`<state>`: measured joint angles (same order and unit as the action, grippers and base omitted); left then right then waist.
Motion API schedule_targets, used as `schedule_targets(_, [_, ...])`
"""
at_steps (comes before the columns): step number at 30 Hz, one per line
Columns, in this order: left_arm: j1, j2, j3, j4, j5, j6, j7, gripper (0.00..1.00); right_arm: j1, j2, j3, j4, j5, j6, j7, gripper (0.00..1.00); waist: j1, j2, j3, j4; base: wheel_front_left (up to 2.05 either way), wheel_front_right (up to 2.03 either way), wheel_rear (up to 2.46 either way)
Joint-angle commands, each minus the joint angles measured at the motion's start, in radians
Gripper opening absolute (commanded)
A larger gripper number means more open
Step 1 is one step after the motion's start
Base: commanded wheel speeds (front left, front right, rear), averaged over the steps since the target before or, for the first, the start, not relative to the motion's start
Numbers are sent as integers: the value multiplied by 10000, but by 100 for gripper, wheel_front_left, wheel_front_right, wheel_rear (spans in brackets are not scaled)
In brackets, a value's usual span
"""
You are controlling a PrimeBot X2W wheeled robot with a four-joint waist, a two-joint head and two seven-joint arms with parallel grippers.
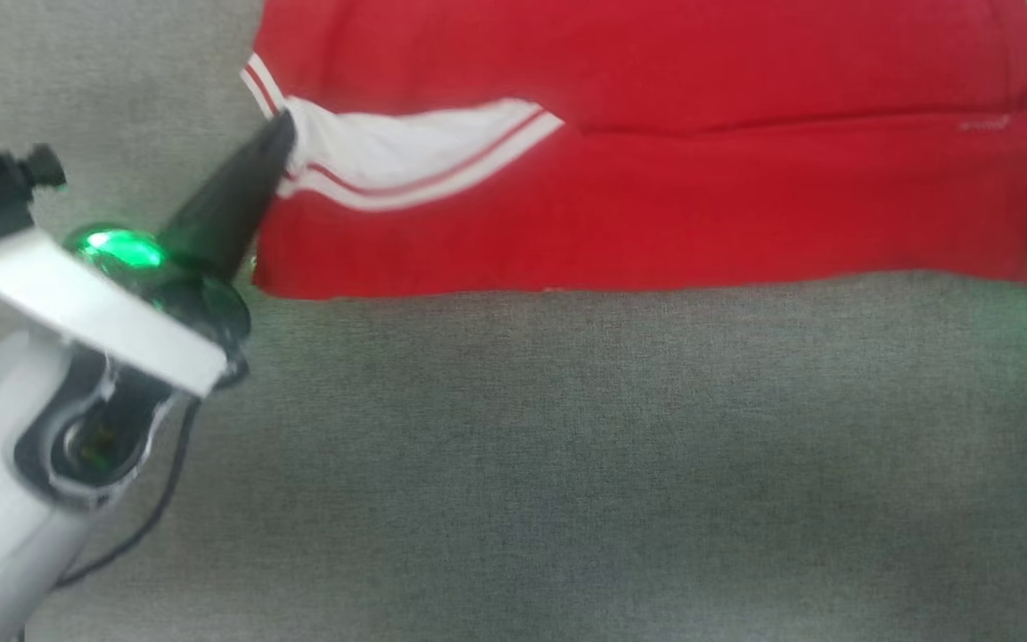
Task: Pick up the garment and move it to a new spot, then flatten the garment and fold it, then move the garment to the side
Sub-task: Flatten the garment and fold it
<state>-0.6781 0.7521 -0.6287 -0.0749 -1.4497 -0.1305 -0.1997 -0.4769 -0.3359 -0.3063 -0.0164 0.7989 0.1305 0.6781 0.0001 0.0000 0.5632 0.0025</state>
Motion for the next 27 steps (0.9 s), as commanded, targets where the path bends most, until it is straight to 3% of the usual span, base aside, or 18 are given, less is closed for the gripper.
schedule_targets(1, [-255,-35,-116,432,-57,6,-19,0,-232,-36,195,180,-119,1,-199,0,-1,0,174,-73,0,0,0])
schedule_targets(13, [-1210,-60,-1375,2989,733,19,-369,0,-813,-422,1665,1599,-454,1,-1525,0,-1,0,421,-196,0,0,0])
schedule_targets(14, [-1284,-28,-1548,3156,800,19,-381,9,-843,-453,1766,1675,-417,2,-1650,0,-1,0,383,-195,0,0,0])
schedule_targets(15, [-1358,-14,-1691,3279,882,20,-398,34,-871,-525,1864,1734,-440,2,-1802,0,-1,0,325,-187,0,0,0])
schedule_targets(16, [-1442,35,-1834,3398,976,20,-419,78,-884,-621,1980,1752,-511,2,-1952,9,-1,0,259,-179,0,0,0])
schedule_targets(17, [-1537,128,-1967,3492,1081,20,-436,100,-889,-688,2044,1781,-553,2,-2117,37,-1,0,188,-174,0,0,0])
schedule_targets(19, [-1730,316,-2210,3664,1284,19,-458,100,-869,-826,2164,1836,-599,2,-2423,99,-1,0,5,-148,0,0,0])
schedule_targets(26, [-2599,1342,-2893,3422,1782,6,327,100,-572,-1150,2200,1773,-402,2,-3029,100,-1,0,-679,4,0,0,0])
schedule_targets(27, [-2734,1559,-3071,3094,1438,6,1125,100,-482,-1184,2180,1707,-357,2,-3113,100,-1,0,-845,33,0,0,0])
